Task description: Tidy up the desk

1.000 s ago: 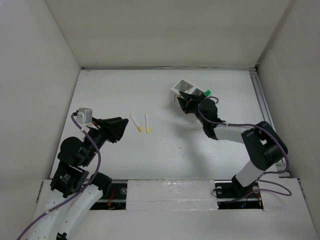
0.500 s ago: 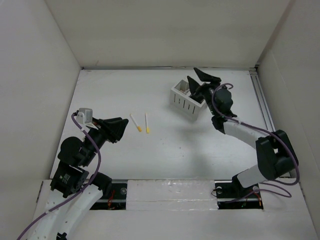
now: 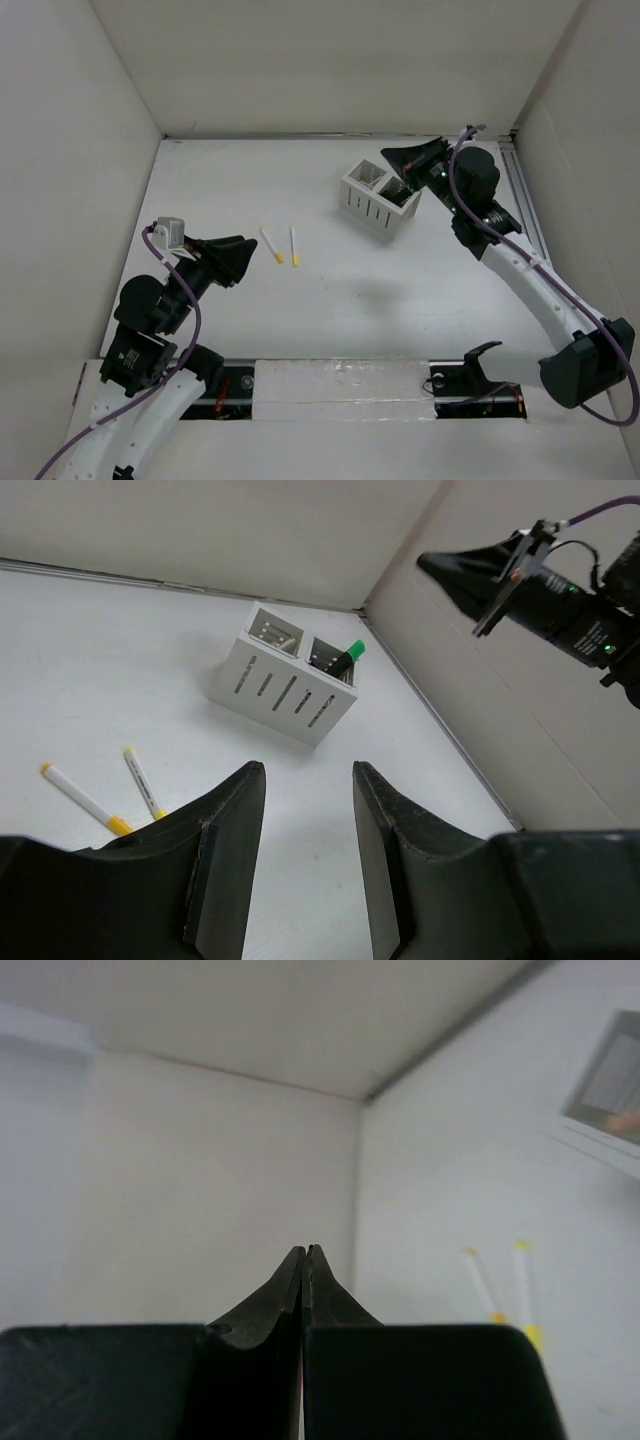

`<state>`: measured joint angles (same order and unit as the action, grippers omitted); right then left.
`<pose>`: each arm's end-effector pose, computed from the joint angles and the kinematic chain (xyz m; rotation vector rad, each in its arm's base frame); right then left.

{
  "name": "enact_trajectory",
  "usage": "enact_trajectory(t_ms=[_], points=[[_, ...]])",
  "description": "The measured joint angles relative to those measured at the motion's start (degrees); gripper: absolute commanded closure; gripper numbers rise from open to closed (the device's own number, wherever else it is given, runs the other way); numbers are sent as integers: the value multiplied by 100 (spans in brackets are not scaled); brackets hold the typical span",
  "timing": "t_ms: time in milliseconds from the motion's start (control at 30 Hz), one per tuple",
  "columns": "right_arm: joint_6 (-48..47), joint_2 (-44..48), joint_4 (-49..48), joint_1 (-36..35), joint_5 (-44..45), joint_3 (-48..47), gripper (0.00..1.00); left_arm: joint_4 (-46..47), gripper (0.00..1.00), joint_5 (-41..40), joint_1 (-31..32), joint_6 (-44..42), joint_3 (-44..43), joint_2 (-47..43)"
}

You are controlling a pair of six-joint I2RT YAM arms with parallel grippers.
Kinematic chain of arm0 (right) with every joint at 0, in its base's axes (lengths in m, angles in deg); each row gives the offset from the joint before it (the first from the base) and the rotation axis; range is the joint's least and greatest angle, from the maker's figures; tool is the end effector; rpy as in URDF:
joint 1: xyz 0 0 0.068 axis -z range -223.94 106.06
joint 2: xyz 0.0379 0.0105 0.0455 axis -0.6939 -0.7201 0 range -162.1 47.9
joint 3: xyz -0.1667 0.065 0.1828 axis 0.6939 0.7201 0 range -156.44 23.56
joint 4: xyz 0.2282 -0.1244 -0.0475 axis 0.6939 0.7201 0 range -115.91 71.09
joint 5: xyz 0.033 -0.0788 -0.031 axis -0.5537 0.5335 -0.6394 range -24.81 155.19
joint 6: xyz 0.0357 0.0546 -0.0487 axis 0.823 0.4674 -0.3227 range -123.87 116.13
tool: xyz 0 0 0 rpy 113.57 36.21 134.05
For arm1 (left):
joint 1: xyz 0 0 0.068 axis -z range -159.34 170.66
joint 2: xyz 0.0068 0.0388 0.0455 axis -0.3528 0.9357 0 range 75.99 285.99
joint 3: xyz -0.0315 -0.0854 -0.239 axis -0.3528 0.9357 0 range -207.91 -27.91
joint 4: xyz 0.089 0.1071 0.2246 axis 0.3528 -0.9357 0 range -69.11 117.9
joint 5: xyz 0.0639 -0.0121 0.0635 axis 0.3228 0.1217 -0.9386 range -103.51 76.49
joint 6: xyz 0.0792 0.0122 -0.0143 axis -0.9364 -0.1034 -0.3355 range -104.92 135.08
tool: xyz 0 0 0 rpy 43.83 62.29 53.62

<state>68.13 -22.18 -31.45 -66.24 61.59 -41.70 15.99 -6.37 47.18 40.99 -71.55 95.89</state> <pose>0.3061 0.1302 0.3859 0.6744 1.5864 1.3160 0.1145 -0.0669 0.3816 0.1162 1.4133 -0.8481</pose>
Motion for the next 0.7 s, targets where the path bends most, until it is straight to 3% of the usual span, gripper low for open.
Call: enact_trajectory(t_ms=[33,67,100,133,233,400,700], points=[[-341,-46,260,-74,-7,4,100,0,63,11,0,0,0,0],[-640,-136,511,-136,7,7,94,0,63,17,0,0,0,2],[-898,-267,743,-203,42,7,83,0,63,28,-7,0,0,2],[-1121,-422,973,-254,140,4,63,2,63,44,-28,0,0,2],[-1613,-925,1517,-302,452,-11,45,4,63,103,-90,0,0,28],[-2140,-1558,2201,-186,907,-369,39,4,63,146,-118,0,0,118],[-2682,-3034,3123,-144,1827,-2903,40,7,63,205,-118,0,0,208]])
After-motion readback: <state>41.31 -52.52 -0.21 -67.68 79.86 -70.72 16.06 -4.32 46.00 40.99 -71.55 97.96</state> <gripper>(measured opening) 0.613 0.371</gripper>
